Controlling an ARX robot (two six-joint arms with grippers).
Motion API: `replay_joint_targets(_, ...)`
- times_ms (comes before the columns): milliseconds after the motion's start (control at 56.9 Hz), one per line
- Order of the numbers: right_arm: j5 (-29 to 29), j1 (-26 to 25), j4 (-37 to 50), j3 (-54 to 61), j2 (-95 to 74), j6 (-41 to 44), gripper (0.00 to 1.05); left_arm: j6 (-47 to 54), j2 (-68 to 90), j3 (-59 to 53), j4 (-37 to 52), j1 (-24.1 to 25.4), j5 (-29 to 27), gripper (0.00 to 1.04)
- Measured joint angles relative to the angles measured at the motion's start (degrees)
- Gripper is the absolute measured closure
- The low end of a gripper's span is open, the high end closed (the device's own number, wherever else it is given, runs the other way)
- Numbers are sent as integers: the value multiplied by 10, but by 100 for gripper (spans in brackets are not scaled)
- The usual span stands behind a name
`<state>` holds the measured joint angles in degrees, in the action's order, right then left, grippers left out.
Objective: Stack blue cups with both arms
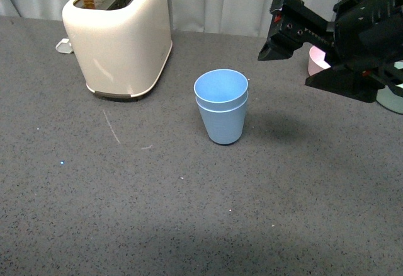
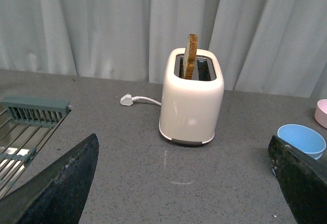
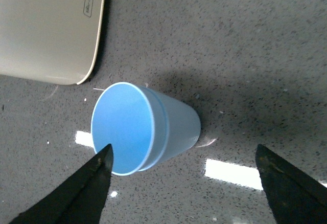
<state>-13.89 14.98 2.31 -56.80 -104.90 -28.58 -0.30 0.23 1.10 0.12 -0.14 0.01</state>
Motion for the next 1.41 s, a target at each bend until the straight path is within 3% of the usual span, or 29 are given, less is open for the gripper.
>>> replay_joint_targets(70, 14, -6, 20, 15, 16, 9, 8, 0, 0, 0, 0, 0, 0, 7)
replay_joint_targets(123, 36, -7, 55, 29, 21, 24, 9, 0, 0, 0, 0, 0, 0, 7)
replay_joint_targets(211, 202, -6, 305, 120, 21, 128, 23, 0, 0, 0, 0, 0, 1, 7)
replay_joint_targets(264, 249, -11, 451, 186, 27, 186, 32, 0, 0, 0, 0, 0, 0, 7)
replay_joint_targets(352, 257, -26, 597, 260, 58, 240, 46, 0, 0, 0, 0, 0, -1, 7)
replay_joint_targets(422, 251, -38, 645, 296, 99, 259, 57, 0, 0, 0, 0, 0, -1, 7)
replay_joint_targets(563, 229, -60, 653, 367, 170, 278, 84, 0, 0, 0, 0, 0, 0, 7)
replay_joint_targets(703, 214, -74, 642, 415, 218, 283, 104, 0, 0, 0, 0, 0, 0, 7)
replay_joint_targets(985, 180, -108, 570, 505, 382, 285, 104, 0, 0, 0, 0, 0, 0, 7)
replay_joint_targets(1055, 144, -133, 548, 517, 415, 285, 104, 0, 0, 0, 0, 0, 0, 7)
replay_joint_targets(1407, 141, -148, 423, 555, 581, 285, 104, 0, 0, 0, 0, 0, 0, 7)
